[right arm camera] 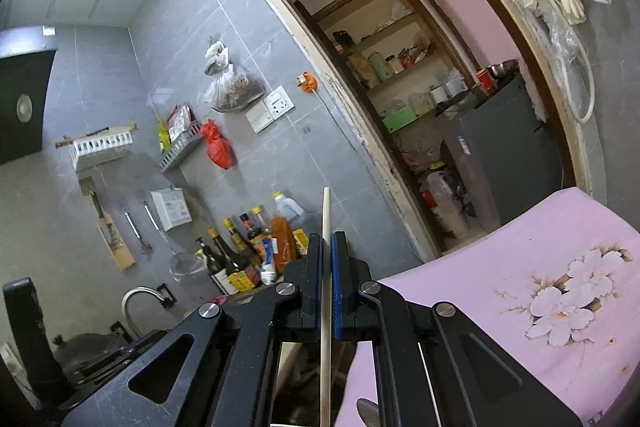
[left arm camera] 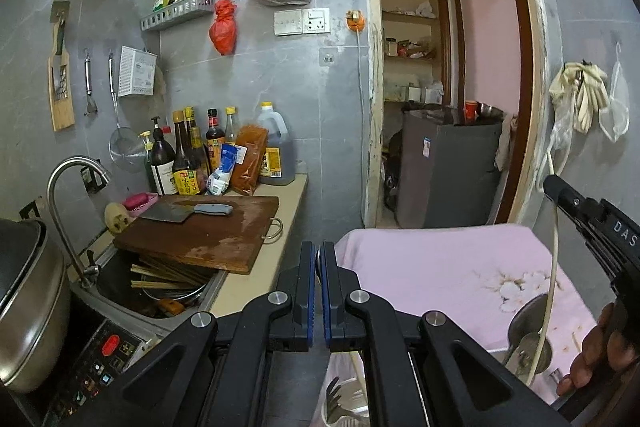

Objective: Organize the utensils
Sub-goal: 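Carry the gold spoon and chopstick with both tools over the white caddy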

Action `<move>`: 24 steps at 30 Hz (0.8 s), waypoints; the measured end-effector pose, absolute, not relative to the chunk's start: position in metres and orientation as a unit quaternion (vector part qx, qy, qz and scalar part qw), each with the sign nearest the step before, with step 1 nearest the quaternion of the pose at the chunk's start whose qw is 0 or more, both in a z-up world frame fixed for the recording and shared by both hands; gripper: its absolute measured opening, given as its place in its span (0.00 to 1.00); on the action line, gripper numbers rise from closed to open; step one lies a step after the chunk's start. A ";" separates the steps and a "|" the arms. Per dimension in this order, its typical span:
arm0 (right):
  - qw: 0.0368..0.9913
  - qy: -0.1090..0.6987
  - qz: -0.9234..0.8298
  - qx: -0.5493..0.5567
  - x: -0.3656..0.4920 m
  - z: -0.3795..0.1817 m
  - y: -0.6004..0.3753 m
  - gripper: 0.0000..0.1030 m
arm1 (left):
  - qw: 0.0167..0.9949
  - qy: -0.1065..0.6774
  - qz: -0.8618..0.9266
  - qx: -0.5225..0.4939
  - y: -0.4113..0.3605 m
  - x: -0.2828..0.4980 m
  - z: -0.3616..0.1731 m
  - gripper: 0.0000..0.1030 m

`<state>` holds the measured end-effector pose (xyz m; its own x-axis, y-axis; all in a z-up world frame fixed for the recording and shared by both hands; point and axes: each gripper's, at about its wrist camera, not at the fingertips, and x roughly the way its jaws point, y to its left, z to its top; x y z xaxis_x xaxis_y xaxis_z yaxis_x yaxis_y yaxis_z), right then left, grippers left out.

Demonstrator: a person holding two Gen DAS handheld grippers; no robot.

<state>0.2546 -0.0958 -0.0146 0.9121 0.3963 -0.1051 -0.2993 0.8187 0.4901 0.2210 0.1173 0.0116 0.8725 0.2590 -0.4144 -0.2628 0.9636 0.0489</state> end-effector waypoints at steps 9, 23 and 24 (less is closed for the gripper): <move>0.953 0.113 0.145 0.239 0.259 -0.033 -0.087 0.04 | 0.963 0.231 0.139 -0.001 0.118 0.225 -0.005 0.03; 0.960 0.119 0.149 0.204 0.257 -0.049 -0.078 0.04 | 0.960 0.235 0.154 0.008 0.115 0.227 -0.021 0.03; 0.960 0.118 0.151 0.201 0.257 -0.050 -0.078 0.04 | 0.959 0.235 0.156 0.007 0.115 0.227 -0.022 0.03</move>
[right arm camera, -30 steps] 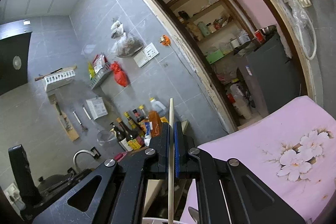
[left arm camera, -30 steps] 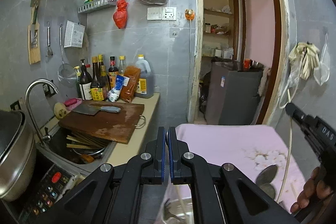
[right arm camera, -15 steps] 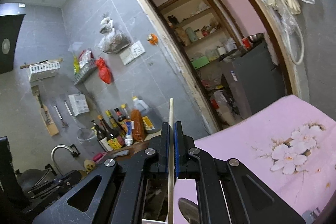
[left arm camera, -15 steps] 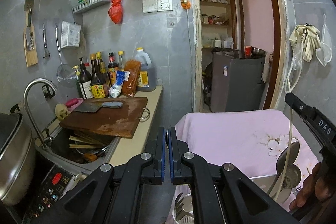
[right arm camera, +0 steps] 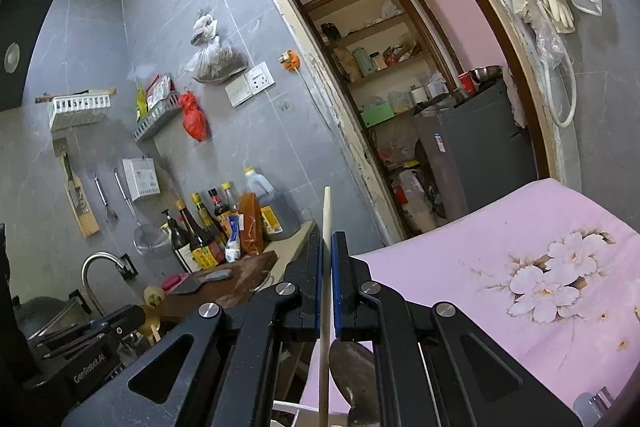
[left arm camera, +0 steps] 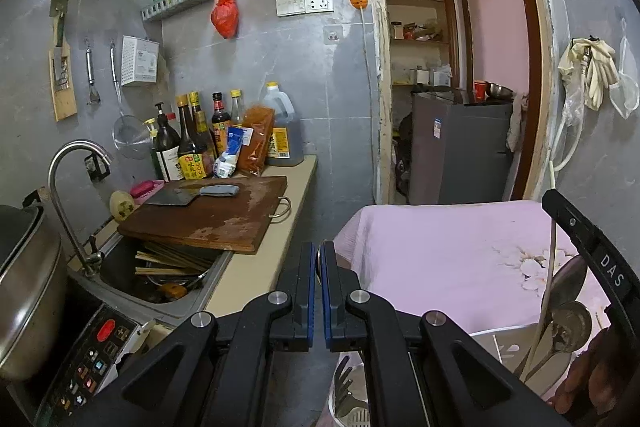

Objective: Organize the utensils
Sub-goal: 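Carry the gold spoon and chopstick with both tools over the white caddy, then open both tools to drop the spoon and chopstick into the caddy, then move the left tool to the silver peeler while the right tool approaches the chopsticks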

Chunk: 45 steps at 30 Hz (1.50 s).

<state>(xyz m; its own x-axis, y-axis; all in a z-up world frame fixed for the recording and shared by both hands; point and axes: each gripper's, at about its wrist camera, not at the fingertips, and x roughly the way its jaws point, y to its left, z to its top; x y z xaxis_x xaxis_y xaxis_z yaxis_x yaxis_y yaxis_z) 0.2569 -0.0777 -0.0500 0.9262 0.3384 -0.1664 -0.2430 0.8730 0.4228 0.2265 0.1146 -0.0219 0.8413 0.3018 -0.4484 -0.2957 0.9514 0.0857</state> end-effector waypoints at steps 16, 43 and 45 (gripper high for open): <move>0.954 0.157 0.181 0.182 0.254 -0.056 -0.084 0.09 | 0.956 0.265 0.115 -0.059 0.123 0.218 -0.029 0.06; 0.970 0.175 0.109 0.127 0.206 -0.011 -0.194 0.81 | 0.966 0.214 0.112 -0.097 0.065 0.195 -0.009 0.87; 0.974 0.175 0.092 0.115 0.200 -0.011 -0.208 0.86 | 0.969 0.203 0.111 -0.088 0.050 0.191 -0.009 0.90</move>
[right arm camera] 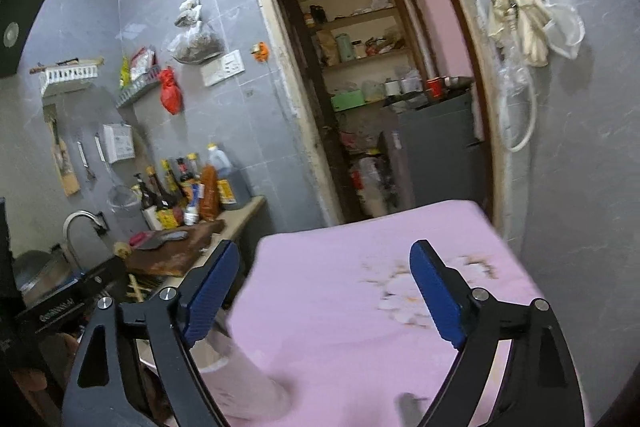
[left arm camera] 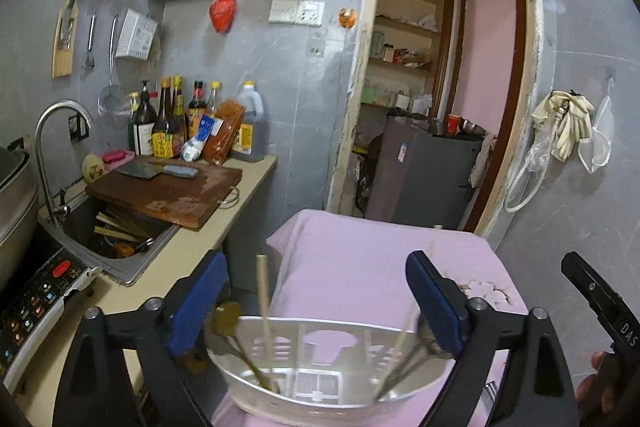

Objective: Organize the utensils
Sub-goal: 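Move the left tool to the silver peeler while the right tool approaches the chopsticks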

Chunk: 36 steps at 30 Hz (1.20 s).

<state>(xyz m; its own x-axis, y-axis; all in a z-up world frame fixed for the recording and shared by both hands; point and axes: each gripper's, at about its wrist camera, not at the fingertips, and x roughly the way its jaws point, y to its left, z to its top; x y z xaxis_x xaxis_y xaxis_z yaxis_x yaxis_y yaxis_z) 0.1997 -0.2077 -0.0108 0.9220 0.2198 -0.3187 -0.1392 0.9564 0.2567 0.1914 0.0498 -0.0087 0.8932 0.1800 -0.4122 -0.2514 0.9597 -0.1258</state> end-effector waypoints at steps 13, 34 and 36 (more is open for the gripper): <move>0.981 0.177 0.043 0.062 0.177 -0.005 -0.292 0.96 | 0.975 0.197 0.083 -0.054 -0.047 0.181 -0.017 0.94; 0.940 0.331 0.071 0.032 0.205 -0.116 -0.371 0.95 | 0.942 0.325 0.057 -0.059 -0.142 0.189 -0.108 0.94; 0.935 0.344 0.080 0.031 0.206 -0.126 -0.369 0.92 | 0.937 0.340 0.050 -0.062 -0.144 0.193 -0.117 0.94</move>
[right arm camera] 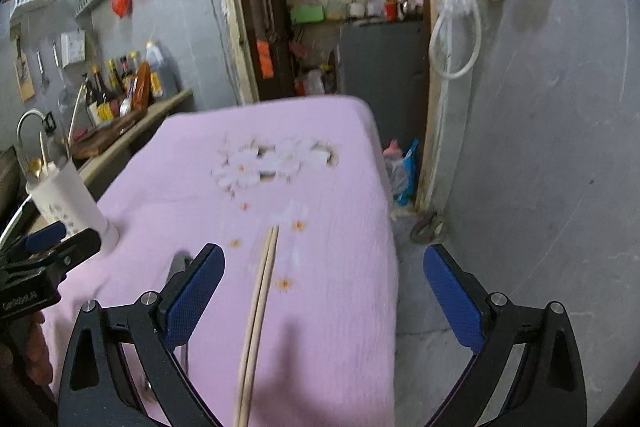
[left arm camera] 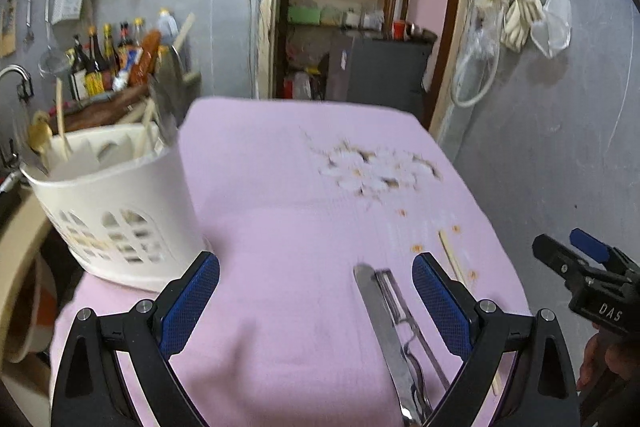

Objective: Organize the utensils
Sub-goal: 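Move the left tool to the silver peeler while the right tool approaches the chopsticks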

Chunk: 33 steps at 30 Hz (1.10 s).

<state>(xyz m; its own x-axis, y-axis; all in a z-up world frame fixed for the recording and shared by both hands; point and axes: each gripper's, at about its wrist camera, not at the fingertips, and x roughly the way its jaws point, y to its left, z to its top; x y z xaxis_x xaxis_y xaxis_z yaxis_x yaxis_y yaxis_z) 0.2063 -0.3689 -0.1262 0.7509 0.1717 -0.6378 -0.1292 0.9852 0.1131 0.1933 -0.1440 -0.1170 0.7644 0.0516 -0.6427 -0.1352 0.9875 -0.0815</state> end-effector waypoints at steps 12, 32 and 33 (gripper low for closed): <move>0.907 0.402 0.126 0.016 0.216 -0.170 -0.353 0.52 | 0.908 0.408 -0.004 -0.098 -0.149 0.217 -0.153 0.59; 0.894 0.423 0.141 -0.053 0.228 -0.179 -0.332 0.35 | 0.884 0.444 -0.071 -0.133 -0.161 0.243 -0.164 0.33; 0.893 0.424 0.142 -0.055 0.227 -0.179 -0.333 0.35 | 0.882 0.445 -0.073 -0.135 -0.162 0.245 -0.165 0.33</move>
